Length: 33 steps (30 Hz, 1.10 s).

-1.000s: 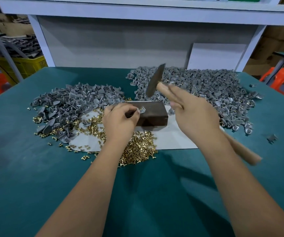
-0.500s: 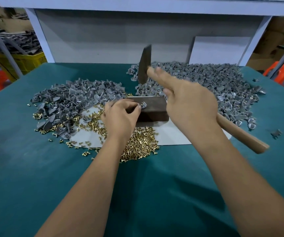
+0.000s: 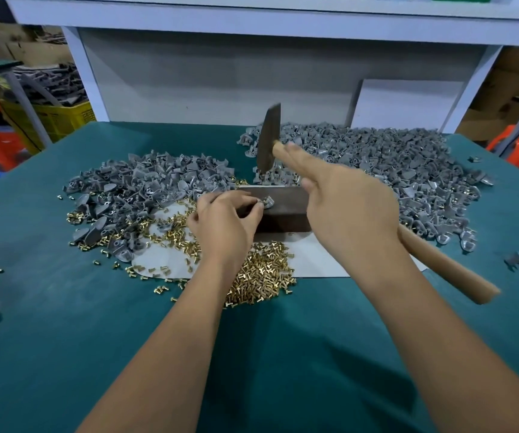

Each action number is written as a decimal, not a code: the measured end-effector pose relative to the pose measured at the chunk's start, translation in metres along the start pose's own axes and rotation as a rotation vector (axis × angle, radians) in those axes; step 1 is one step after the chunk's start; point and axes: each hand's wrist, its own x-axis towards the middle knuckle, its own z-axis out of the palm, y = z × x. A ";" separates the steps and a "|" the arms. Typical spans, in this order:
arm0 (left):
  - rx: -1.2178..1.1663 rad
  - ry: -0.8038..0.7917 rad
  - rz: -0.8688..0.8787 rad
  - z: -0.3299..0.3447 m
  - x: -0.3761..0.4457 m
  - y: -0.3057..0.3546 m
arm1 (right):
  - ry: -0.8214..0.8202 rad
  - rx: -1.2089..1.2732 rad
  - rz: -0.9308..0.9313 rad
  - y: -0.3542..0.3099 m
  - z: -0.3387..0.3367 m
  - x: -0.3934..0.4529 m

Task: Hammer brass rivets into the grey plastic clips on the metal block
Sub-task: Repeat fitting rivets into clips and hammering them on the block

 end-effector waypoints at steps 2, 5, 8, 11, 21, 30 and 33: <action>0.025 0.002 0.000 0.000 0.001 0.000 | -0.017 -0.028 -0.045 0.001 0.004 -0.002; 0.047 -0.011 -0.016 0.000 0.001 0.000 | -0.100 -0.072 -0.015 0.004 0.007 -0.004; 0.023 -0.010 -0.033 0.001 0.002 -0.001 | -0.020 -0.063 0.007 0.000 0.005 -0.008; 0.058 -0.018 -0.037 0.000 0.002 0.000 | -0.108 -0.080 -0.060 0.002 0.009 -0.008; 0.064 0.013 -0.017 0.000 0.002 0.000 | -0.109 -0.152 -0.006 -0.002 0.008 -0.004; 0.044 0.018 -0.013 0.000 0.000 0.002 | -0.073 -0.190 -0.023 -0.008 0.007 -0.012; 0.066 0.018 0.000 0.000 0.001 0.002 | -0.087 -0.216 -0.070 -0.008 0.010 -0.018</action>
